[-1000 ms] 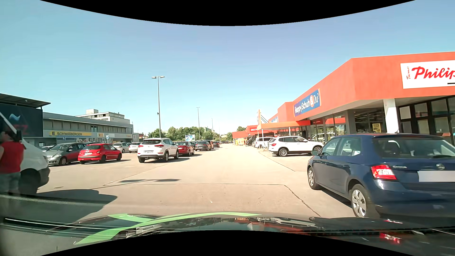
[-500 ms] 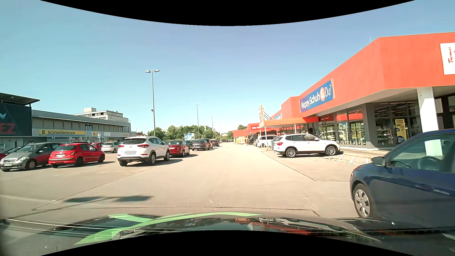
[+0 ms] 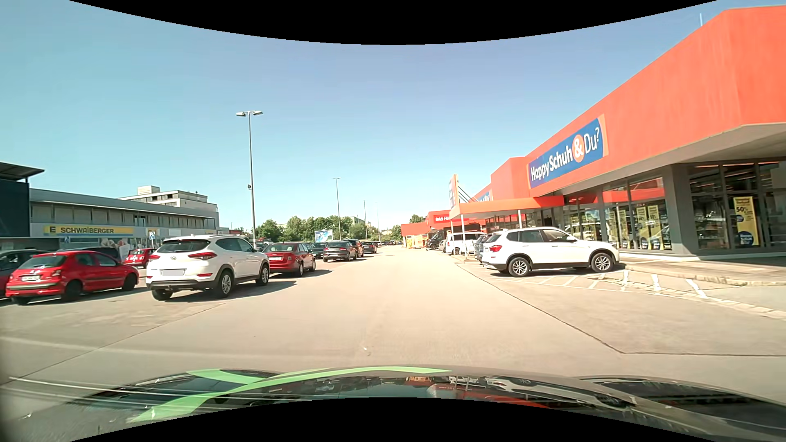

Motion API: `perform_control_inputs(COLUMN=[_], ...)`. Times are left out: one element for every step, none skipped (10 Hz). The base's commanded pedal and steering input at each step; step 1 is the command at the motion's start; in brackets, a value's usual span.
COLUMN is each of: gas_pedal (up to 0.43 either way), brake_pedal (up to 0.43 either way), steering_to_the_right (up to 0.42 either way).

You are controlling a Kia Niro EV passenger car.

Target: Follow the waypoints while adhering to traffic rules and regulations

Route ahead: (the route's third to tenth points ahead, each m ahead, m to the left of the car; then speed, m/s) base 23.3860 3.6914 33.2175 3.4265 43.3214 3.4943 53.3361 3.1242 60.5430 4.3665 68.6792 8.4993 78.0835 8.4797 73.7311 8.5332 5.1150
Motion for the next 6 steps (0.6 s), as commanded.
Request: perform_control_inputs(gas_pedal=[0.11,0.11,0.11,0.11,0.098,0.098], brake_pedal=[0.0,0.0,0.0,0.0,0.0,0.0], steering_to_the_right=[-0.005,-0.005,-0.005,-0.005,-0.005,-0.005])
